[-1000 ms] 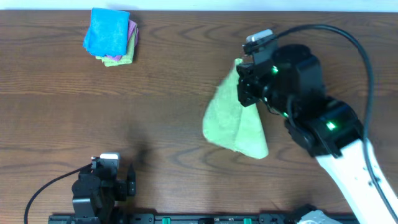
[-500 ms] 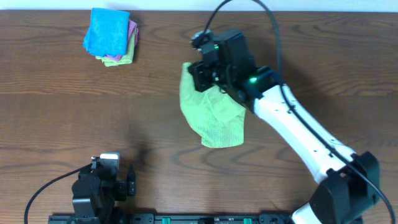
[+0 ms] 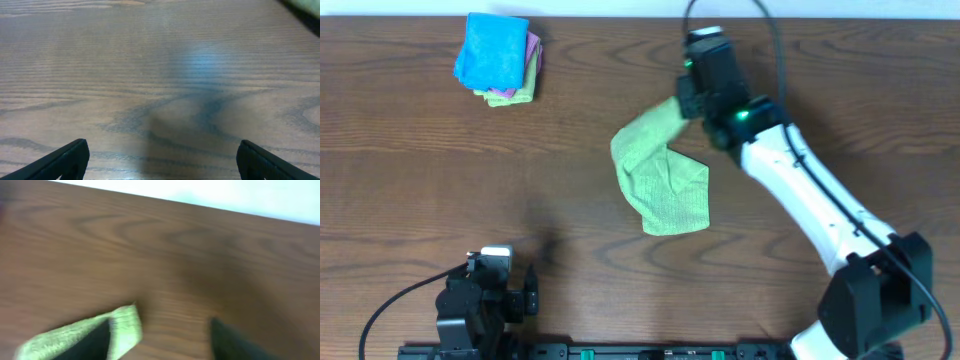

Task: Fold the cloth
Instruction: 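Lift and shake the green cloth with the right gripper, then release, then grasp the cloth corner with the right gripper and pull it flat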

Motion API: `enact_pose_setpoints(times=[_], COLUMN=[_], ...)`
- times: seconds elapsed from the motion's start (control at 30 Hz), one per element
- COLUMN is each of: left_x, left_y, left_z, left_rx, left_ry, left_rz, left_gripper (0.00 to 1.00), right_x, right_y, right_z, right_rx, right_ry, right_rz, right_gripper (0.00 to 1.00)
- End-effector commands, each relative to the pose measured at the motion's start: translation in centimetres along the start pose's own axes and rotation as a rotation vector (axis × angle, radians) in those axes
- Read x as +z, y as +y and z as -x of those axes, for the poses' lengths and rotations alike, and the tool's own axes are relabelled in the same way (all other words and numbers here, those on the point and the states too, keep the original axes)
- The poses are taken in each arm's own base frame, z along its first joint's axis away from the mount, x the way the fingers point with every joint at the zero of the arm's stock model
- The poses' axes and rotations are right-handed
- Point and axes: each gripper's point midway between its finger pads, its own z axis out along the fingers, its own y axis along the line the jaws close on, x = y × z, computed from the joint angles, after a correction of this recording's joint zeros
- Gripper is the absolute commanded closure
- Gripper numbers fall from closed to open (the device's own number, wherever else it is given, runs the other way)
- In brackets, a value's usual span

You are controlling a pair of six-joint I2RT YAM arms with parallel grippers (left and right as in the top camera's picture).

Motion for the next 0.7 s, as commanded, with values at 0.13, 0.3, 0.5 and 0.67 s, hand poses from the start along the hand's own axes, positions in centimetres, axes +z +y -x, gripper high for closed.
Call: enact_pose_setpoints(times=[0.13, 0.3, 0.5, 0.67], left_x=[0.3, 0.3, -0.1, -0.2], left_y=[0.0, -0.5, -2.2, -3.0], left_z=[-0.3, 1.1, 3.3, 3.5], left_rx=[0.020, 0.021, 0.031, 0.018], left_ry=[0.005, -0.054, -0.149, -0.157], left_rz=[0.001, -0.031, -0.130, -0.178], left_gripper=[0.05, 0.05, 0.05, 0.05], right_x=[-1.5, -2.9, -2.5, -1.4], right_y=[1.1, 4.6, 6.2, 7.6], right_z=[-1.8, -6.6, -11.1, -14.5], right_rx=[-0.053, -0.126, -0.190, -0.224], right_ry=[0.103, 0.297, 0.469, 0.584], right_rz=[0.165, 0.404, 0.518, 0.571], right_gripper=[0.25, 0.36, 0.39, 0.37])
